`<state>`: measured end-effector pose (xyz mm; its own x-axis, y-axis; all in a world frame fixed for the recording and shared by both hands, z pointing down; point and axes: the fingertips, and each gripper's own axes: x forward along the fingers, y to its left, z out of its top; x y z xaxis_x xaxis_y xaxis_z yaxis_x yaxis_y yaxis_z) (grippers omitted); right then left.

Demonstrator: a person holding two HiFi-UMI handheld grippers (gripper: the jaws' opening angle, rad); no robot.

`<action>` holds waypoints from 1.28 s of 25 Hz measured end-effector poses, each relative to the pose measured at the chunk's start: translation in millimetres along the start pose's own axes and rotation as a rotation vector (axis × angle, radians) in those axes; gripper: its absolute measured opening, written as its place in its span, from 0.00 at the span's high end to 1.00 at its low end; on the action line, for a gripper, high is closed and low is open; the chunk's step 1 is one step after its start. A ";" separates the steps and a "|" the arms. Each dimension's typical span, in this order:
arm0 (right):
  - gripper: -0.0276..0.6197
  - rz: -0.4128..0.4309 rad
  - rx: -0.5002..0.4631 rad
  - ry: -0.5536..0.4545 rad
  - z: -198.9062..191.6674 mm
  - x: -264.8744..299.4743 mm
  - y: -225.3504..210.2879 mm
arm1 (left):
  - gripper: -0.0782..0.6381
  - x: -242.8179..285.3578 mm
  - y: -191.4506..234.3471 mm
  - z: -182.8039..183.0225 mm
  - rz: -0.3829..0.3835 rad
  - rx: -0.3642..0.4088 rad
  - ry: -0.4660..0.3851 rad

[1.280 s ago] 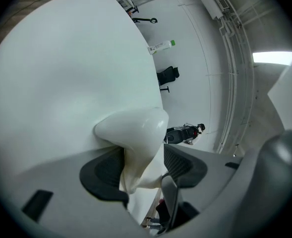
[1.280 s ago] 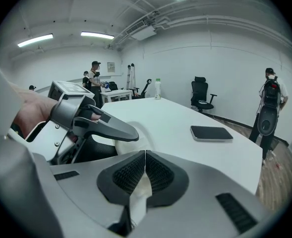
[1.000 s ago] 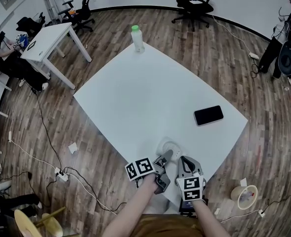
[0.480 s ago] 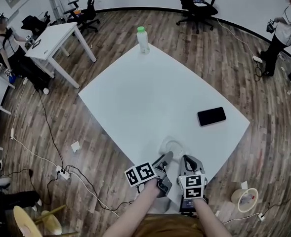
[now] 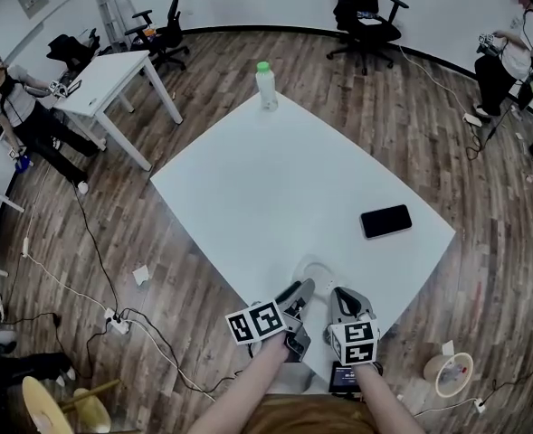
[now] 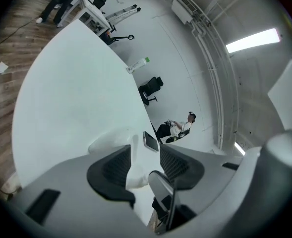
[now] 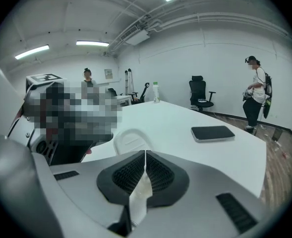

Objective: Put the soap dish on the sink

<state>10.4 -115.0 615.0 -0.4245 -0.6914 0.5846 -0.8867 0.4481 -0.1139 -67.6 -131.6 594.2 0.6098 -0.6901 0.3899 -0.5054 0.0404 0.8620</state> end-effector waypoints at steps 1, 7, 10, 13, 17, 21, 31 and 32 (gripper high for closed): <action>0.94 -0.003 -0.002 -0.015 4.6 -1.7 -0.2 | 0.64 -1.5 -0.6 1.6 0.001 0.008 -0.005; 0.94 -0.025 0.016 -0.058 16.1 -18.3 -7.4 | 0.75 -10.1 -11.3 3.3 -0.005 0.126 -0.027; 0.94 -0.026 0.011 -0.088 21.8 -29.7 -10.2 | 0.81 -15.1 -12.0 4.6 0.024 0.241 -0.044; 0.94 -0.021 -0.012 -0.117 28.7 -39.3 -10.1 | 0.88 -23.7 -19.8 12.4 0.043 0.363 -0.094; 0.94 -0.029 -0.035 -0.156 39.2 -50.6 -10.8 | 0.88 -34.2 -38.6 18.6 0.082 0.624 -0.115; 0.94 -0.024 -0.084 -0.211 52.3 -65.4 -4.6 | 0.88 -46.5 -58.6 27.7 0.101 0.801 -0.155; 0.94 -0.100 -0.160 -0.408 122.7 -114.8 -12.8 | 0.88 -71.8 -139.3 46.9 0.113 1.192 -0.310; 0.94 -0.105 -0.158 -0.425 129.5 -119.6 -13.9 | 0.88 -73.8 -144.0 48.8 0.110 1.192 -0.325</action>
<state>49.8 -111.9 442.7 -0.4009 -0.8936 0.2018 -0.9040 0.4216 0.0710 -69.6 -121.8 425.5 0.4351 -0.8787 0.1963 -0.8878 -0.4550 -0.0692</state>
